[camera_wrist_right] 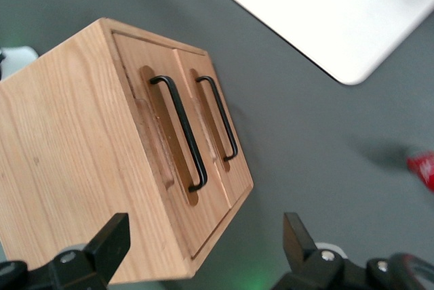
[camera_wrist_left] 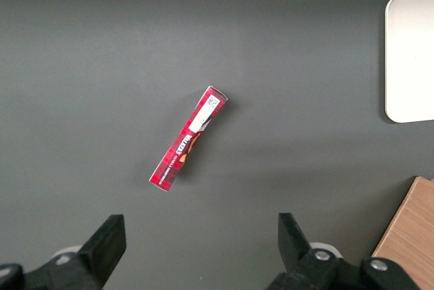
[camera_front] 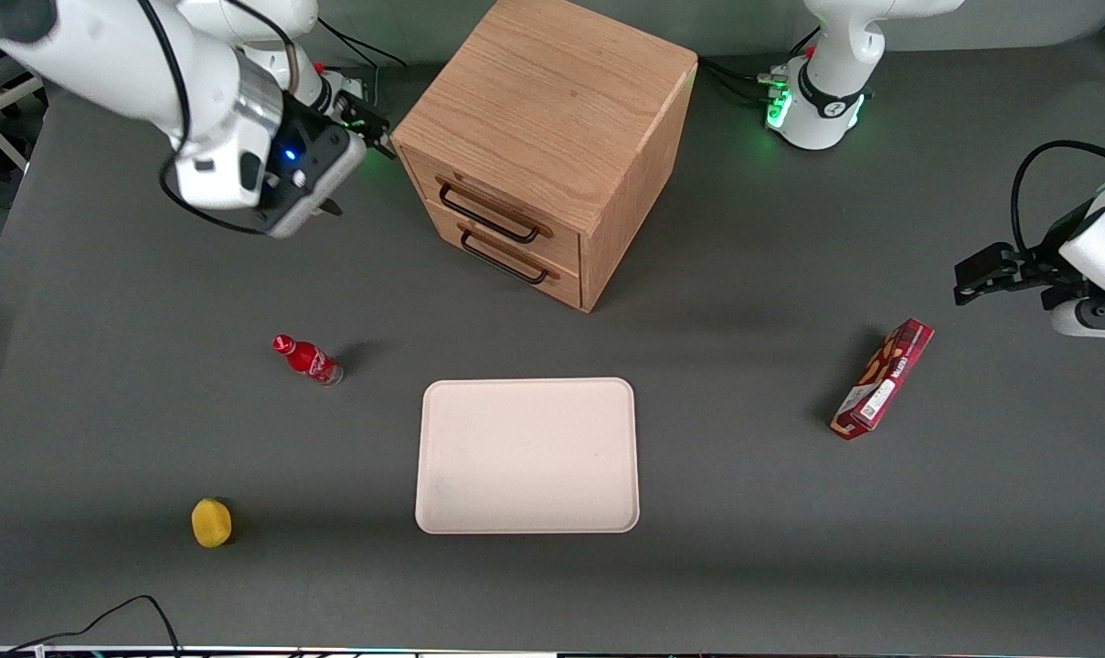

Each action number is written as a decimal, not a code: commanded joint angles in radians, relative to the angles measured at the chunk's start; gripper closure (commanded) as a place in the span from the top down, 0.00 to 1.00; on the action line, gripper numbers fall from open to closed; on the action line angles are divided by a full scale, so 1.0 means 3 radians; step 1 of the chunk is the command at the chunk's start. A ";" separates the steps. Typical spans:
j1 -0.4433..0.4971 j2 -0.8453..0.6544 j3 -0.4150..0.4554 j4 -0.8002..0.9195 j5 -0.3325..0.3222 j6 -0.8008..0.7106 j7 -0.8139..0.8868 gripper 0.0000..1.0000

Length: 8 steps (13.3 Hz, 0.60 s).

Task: Open upper drawer
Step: 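Move the right gripper toward the upper drawer's black handle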

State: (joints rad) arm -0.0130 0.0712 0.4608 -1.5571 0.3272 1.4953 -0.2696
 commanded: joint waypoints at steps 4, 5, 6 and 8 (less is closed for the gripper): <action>-0.0003 0.0448 0.0309 -0.0213 0.0090 0.0352 -0.0375 1.00; -0.0003 0.0438 0.0396 -0.0387 0.0090 0.0556 -0.0375 1.00; -0.0003 0.0433 0.0442 -0.0525 0.0085 0.0725 -0.0375 1.00; 0.0002 0.0443 0.0463 -0.0689 0.0070 0.0895 -0.0375 1.00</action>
State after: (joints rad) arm -0.0067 0.2265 0.5959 -1.7032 0.3302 1.7152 -0.3555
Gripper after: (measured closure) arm 0.000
